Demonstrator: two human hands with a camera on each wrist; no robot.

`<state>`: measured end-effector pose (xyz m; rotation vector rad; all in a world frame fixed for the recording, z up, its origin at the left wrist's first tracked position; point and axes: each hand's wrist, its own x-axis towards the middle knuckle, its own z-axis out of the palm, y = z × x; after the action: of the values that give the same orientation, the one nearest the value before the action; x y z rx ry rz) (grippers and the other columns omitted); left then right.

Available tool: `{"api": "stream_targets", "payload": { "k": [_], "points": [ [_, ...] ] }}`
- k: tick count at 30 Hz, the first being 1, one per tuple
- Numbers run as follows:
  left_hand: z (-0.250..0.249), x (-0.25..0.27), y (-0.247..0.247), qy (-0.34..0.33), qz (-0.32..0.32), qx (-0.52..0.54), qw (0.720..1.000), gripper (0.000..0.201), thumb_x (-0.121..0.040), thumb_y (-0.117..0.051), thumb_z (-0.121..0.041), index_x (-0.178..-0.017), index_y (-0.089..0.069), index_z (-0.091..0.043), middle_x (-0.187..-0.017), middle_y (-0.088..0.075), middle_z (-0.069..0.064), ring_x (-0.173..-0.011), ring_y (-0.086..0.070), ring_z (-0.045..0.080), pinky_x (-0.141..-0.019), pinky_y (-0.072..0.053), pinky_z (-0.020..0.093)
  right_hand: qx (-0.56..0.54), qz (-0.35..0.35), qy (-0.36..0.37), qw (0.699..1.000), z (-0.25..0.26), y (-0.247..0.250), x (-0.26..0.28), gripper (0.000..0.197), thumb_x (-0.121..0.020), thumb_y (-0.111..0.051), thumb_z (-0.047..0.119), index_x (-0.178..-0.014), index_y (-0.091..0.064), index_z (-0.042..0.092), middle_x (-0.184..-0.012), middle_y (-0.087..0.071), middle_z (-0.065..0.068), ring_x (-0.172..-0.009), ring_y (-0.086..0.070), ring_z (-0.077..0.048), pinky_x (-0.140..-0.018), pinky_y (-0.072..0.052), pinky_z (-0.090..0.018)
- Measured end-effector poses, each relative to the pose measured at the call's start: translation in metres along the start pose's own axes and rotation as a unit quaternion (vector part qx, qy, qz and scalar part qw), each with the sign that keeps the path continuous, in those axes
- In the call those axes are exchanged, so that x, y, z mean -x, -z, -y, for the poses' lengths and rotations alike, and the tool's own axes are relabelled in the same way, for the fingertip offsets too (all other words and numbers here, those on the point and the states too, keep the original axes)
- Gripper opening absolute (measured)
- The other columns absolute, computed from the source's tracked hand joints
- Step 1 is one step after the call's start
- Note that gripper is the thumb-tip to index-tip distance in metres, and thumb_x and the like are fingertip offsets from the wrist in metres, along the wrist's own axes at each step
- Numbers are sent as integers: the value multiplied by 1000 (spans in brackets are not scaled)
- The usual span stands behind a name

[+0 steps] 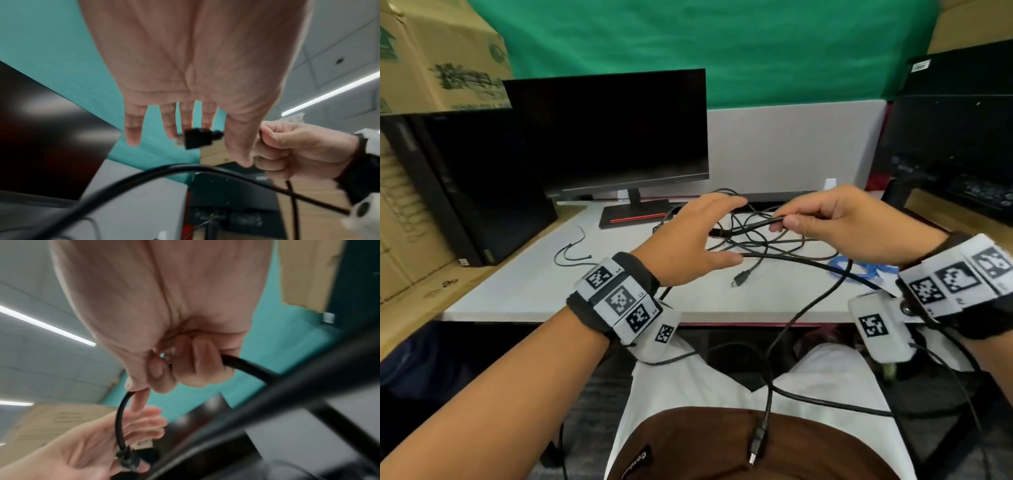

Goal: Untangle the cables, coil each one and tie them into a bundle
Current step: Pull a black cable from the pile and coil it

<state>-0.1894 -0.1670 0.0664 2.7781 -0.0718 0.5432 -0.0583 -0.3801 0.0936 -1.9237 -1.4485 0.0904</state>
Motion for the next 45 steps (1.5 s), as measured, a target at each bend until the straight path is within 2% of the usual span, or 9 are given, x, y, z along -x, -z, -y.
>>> {"api": "stream_targets", "payload": {
  "k": [3,6,12,17,26,31,35,39,45],
  "points": [
    [-29,3,9,-63,-29,80,994,15,-99,-58,-40,-106,-64,-29,-95,-65,-21,-90,-59,-2,-79,-46,16,-11,-32,95,995,24,7,6,21,-90,-60,38,-98,-77,28,-81,-74,12,-69,-64,-2,-65,-52,-20],
    [-36,2,17,-61,-86,168,980,37,-105,-45,-34,-70,-53,-23,-54,-47,-14,-48,-44,1,-51,-38,17,-34,-52,86,994,14,18,3,23,-90,-59,44,-90,-72,25,-58,-56,5,-50,-47,-13,-50,-44,-22],
    [-19,0,37,21,-172,368,913,42,-109,-37,-25,-70,-48,-14,-48,-28,-7,-44,-30,17,-52,-46,40,-134,34,-21,990,-41,21,1,26,-93,-50,34,-79,-65,19,-63,-48,3,-58,-49,-13,-81,-52,-55],
    [-10,-1,70,-23,-225,526,820,37,-105,-36,-34,-77,-51,-15,-50,-39,-4,-45,-43,15,-53,-48,36,-102,7,-38,994,-56,5,-4,45,-93,-41,46,-84,-59,5,-62,-40,-2,-55,-41,-9,-69,-52,-37],
    [-26,7,50,60,-34,531,845,39,-106,-30,-46,-100,-50,-13,-56,-35,0,-33,-21,11,-44,-38,27,-88,-238,48,966,-42,-9,-19,31,-108,-29,38,-129,-51,31,-60,-36,14,-47,-34,0,-45,-31,-10],
    [-36,7,58,9,-21,608,794,57,-98,-25,-64,-65,-41,-21,-55,-33,-5,-35,-21,9,-41,-27,21,115,-64,-26,991,-47,-33,-12,35,-105,-43,22,-136,-57,29,-62,-48,21,-57,-49,7,-55,-36,-9],
    [-38,0,45,-18,-106,557,823,54,-106,-28,-42,-61,-42,-15,-102,-69,8,-80,-66,20,-62,-55,41,186,149,-8,971,-7,-58,-2,38,-105,-42,30,-142,-51,28,-90,-66,17,-83,-60,3,-84,-46,-23],
    [-18,-7,31,17,-167,463,870,53,-103,-31,-44,-70,-56,-11,-147,-52,5,-136,-48,11,-108,-46,42,250,210,0,945,31,-59,13,37,-105,-39,39,-140,-41,28,-76,-49,13,-71,-48,-5,-74,-43,-35],
    [-5,-8,20,55,-215,247,943,57,-100,-29,-57,-75,-68,-23,-111,-66,-19,-119,-56,2,-109,-42,41,313,250,74,913,77,-52,37,12,-104,-40,34,-112,-48,29,-78,-47,10,-69,-45,-8,-60,-38,-29]
  ]
}}
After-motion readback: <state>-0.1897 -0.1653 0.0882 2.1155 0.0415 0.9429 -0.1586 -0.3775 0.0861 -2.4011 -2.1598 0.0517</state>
